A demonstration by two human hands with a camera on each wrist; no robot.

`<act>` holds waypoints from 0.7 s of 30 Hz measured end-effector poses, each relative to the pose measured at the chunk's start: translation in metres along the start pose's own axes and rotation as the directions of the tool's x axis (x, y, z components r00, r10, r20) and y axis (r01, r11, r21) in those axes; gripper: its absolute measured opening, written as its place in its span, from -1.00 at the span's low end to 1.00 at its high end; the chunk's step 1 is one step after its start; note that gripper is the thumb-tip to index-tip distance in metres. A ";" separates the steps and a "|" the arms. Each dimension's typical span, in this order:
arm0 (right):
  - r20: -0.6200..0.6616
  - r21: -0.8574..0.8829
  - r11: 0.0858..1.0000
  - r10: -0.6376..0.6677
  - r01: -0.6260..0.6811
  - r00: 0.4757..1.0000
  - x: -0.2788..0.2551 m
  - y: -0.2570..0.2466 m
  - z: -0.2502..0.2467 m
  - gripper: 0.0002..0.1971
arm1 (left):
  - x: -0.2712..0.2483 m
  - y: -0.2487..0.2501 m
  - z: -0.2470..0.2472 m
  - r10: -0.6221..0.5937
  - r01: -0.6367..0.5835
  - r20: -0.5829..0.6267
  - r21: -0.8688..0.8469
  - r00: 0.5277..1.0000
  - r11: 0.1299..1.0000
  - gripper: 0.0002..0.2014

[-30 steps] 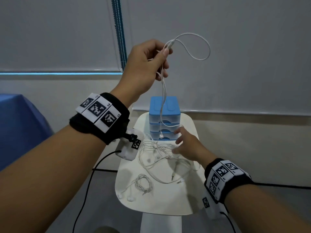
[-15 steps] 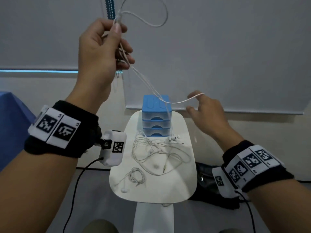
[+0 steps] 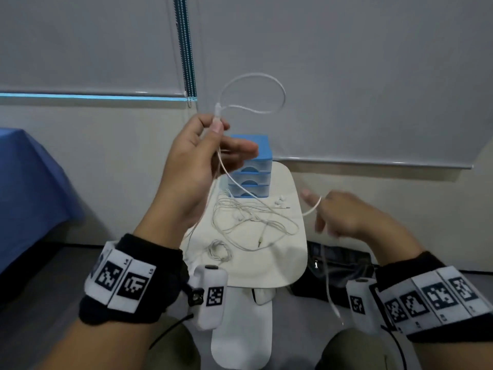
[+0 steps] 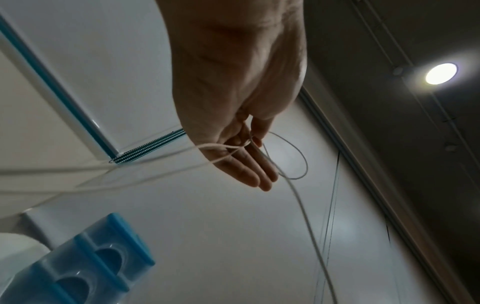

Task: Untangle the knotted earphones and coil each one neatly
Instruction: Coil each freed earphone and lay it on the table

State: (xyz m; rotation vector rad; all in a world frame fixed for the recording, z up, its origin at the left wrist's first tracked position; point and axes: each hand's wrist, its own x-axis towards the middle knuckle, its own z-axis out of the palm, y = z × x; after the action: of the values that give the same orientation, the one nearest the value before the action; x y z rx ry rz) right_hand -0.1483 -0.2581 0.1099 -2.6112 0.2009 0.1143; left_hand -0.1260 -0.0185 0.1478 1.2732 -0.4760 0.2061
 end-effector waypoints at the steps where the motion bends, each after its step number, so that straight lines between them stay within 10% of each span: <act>1: 0.111 -0.005 0.998 0.058 -0.058 0.992 -0.001 0.005 0.011 -0.10 | -0.005 -0.005 0.002 -0.038 0.038 0.013 -0.004 0.999 0.999 -0.81; 5: 0.239 -0.019 0.988 0.154 -0.154 0.959 -0.002 0.023 0.046 -0.09 | -0.018 -0.020 0.003 -0.157 0.156 0.056 0.018 0.986 0.988 -0.84; 10: -0.094 -0.091 0.995 -0.036 0.028 0.995 0.005 0.028 0.060 -0.57 | -0.026 -0.036 -0.001 -0.243 0.237 0.053 0.094 0.969 0.967 -0.90; 15: -0.002 0.389 0.805 -0.485 0.448 0.874 0.002 -0.008 0.067 -0.89 | -0.028 -0.056 -0.001 -0.301 0.298 0.021 0.092 0.953 0.950 -0.85; 21: -0.027 0.754 0.557 -0.505 0.349 0.863 0.013 -0.028 0.061 -0.73 | -0.026 -0.068 -0.016 -0.330 0.329 -0.025 0.196 0.944 0.924 -0.84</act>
State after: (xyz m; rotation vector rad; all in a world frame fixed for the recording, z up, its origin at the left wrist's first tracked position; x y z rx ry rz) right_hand -0.1334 -0.2048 0.0689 -1.7274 -0.4055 0.0853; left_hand -0.1174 -0.0202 0.0733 1.5289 -0.2450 -0.0381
